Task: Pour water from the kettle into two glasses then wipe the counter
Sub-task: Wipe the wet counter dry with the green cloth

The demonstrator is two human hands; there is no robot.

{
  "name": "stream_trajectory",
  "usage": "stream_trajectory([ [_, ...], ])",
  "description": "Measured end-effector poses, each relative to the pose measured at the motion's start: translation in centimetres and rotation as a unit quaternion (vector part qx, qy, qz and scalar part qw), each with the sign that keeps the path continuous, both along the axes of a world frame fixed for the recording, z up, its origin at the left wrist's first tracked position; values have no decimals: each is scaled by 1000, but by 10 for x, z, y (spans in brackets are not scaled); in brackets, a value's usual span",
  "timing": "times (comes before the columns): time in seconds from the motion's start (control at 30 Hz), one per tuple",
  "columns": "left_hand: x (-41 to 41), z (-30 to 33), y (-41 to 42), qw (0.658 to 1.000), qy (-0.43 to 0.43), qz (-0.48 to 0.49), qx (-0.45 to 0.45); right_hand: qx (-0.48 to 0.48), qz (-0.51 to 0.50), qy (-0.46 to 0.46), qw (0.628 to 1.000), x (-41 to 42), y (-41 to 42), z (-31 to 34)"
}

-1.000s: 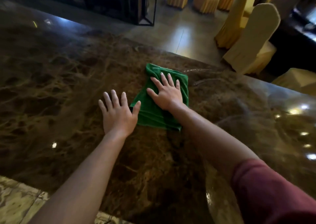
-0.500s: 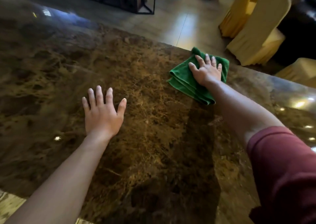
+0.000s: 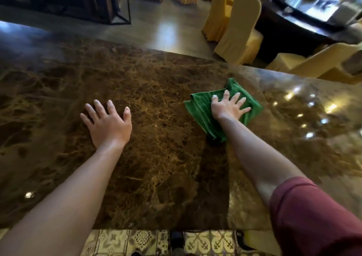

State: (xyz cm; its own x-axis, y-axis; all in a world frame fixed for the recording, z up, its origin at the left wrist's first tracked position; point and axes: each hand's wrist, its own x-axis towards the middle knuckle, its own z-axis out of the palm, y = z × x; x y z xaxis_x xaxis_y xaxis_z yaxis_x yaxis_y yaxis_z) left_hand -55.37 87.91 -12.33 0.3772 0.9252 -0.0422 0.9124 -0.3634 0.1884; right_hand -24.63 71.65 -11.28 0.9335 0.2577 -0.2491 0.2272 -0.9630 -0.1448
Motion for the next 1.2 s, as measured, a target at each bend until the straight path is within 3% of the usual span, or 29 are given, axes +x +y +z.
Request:
stream_trajectory([
  [0.23,-2,-1,0,999,31,-21,-18,25,155,0,988,-154,-28,-5],
  [0.37,-2,5,-4,999,22,-33,-13,40,245,-25,968,-229,-106,-9],
  [0.43,-3,6,-5,998,20,-54,-1,25,231,-30,972,-236,-151,-13],
  [0.57,6,8,-37,991,-5,-131,7,13,114,-32,993,-185,-205,-14],
  [0.73,42,15,-111,981,-60,-167,-80,9,-29,-35,999,-74,-237,-12],
  [0.83,50,-1,-128,987,-17,-151,-50,-10,-99,-21,995,-10,-246,-6],
  [1.03,56,-9,-129,990,22,-140,-7,0,1,-19,1000,52,-160,3],
  [1.13,57,-7,-130,992,-28,-122,-11,17,107,-11,994,50,-106,2],
  [1.2,57,-4,-127,987,-112,-111,-38,19,160,-35,986,34,-80,0],
])
